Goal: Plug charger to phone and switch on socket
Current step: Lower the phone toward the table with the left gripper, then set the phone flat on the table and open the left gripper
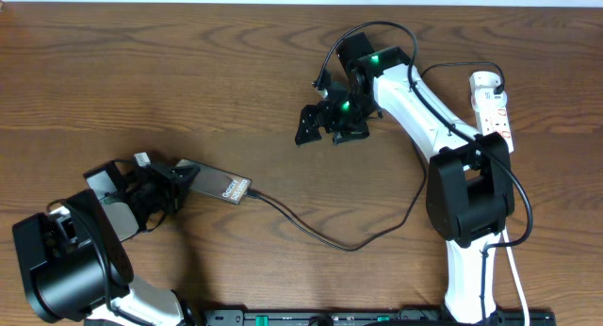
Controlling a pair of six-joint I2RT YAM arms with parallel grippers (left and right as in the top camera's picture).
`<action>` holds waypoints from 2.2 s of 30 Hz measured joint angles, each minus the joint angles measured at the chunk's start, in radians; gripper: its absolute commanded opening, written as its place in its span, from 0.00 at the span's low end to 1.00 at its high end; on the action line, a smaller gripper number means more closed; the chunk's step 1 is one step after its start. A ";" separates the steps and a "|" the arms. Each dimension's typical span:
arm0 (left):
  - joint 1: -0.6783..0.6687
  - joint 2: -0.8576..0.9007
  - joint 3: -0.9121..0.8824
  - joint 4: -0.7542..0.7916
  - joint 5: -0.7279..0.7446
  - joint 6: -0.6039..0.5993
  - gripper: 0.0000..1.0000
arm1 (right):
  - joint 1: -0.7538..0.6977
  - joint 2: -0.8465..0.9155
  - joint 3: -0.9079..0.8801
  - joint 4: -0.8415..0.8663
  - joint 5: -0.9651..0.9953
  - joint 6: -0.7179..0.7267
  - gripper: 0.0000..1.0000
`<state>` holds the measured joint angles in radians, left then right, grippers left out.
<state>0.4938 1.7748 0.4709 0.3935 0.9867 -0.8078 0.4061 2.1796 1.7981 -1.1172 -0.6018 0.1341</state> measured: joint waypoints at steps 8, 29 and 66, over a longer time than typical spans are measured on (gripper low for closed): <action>0.000 -0.004 0.012 -0.035 -0.008 0.014 0.22 | 0.000 0.000 0.000 0.000 0.000 0.000 0.99; 0.001 -0.053 0.063 -0.162 0.063 0.027 0.82 | 0.000 0.000 0.000 0.000 0.001 0.000 0.99; 0.002 -0.084 0.094 -0.401 0.047 -0.003 0.89 | 0.003 0.000 0.000 -0.023 0.001 0.000 0.99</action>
<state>0.4953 1.6913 0.5648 -0.0071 1.0332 -0.8112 0.4088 2.1796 1.7981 -1.1397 -0.6010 0.1341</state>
